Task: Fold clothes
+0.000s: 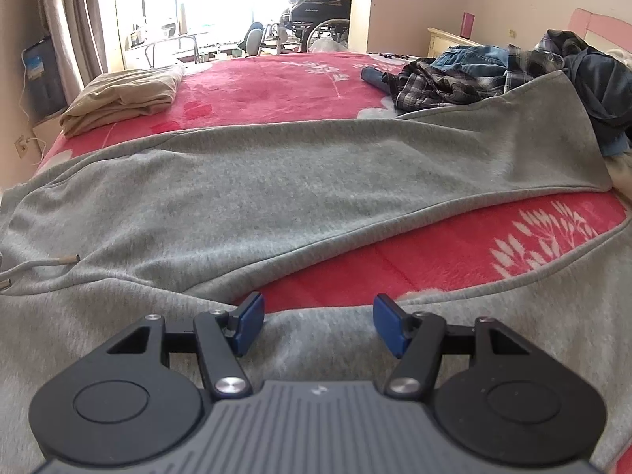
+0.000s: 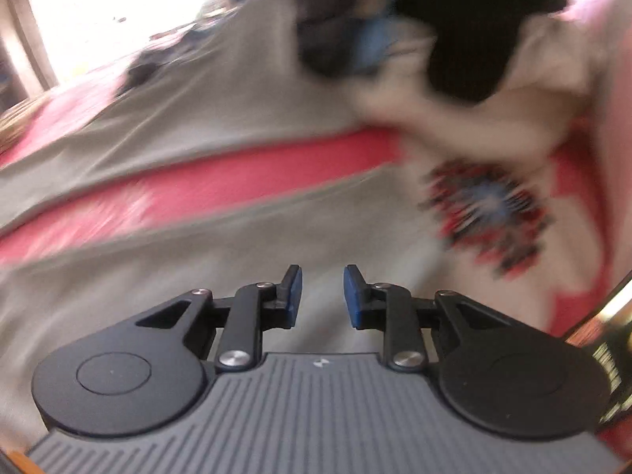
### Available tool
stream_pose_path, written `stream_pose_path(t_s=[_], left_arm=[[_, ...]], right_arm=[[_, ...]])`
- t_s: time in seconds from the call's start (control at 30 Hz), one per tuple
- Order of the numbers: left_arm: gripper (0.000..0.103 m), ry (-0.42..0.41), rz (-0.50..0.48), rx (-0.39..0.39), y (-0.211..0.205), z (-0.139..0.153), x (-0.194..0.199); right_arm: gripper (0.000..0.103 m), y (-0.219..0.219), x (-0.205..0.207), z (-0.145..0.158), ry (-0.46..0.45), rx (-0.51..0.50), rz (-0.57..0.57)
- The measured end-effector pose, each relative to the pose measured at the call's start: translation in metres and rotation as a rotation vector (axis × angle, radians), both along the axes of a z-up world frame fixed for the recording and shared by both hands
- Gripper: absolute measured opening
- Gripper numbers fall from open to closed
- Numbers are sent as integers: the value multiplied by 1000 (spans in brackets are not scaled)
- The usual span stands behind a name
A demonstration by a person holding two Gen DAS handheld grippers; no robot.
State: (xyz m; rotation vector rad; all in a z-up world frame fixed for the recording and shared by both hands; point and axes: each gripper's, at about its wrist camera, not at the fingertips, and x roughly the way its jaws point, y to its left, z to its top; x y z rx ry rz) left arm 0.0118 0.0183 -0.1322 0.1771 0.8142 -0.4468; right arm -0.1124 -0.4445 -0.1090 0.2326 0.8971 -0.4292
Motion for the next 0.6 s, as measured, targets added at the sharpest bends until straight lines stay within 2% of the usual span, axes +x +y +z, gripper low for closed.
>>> stream_pose_path(t_s=[0.07, 0.1, 0.17, 0.3, 0.37, 0.4, 0.47, 0.53, 0.6], left_arm=[[62, 1, 6, -2, 1, 0, 0], [62, 2, 8, -3, 2, 1, 0], [62, -2, 15, -6, 5, 2, 0], [62, -2, 51, -22, 11, 4, 0], [62, 0, 74, -35, 15, 6, -1], [62, 1, 82, -40, 17, 8, -1], [63, 4, 99, -56, 26, 14, -4], [64, 6, 121, -64, 36, 19, -9], [68, 8, 143, -84, 46, 23, -16]], right_arm=[[20, 5, -13, -5, 19, 25, 12], [20, -4, -21, -4, 20, 27, -37], [23, -8, -28, 4, 56, -51, -84], [23, 20, -33, 21, -20, -40, 66], [23, 24, -34, 14, -19, 6, 87], [23, 19, -36, 8, 0, 39, 58], [22, -1, -54, -6, 23, 96, -67], [22, -12, -69, -2, 8, 136, -148], [23, -7, -74, 7, 24, 120, -160]])
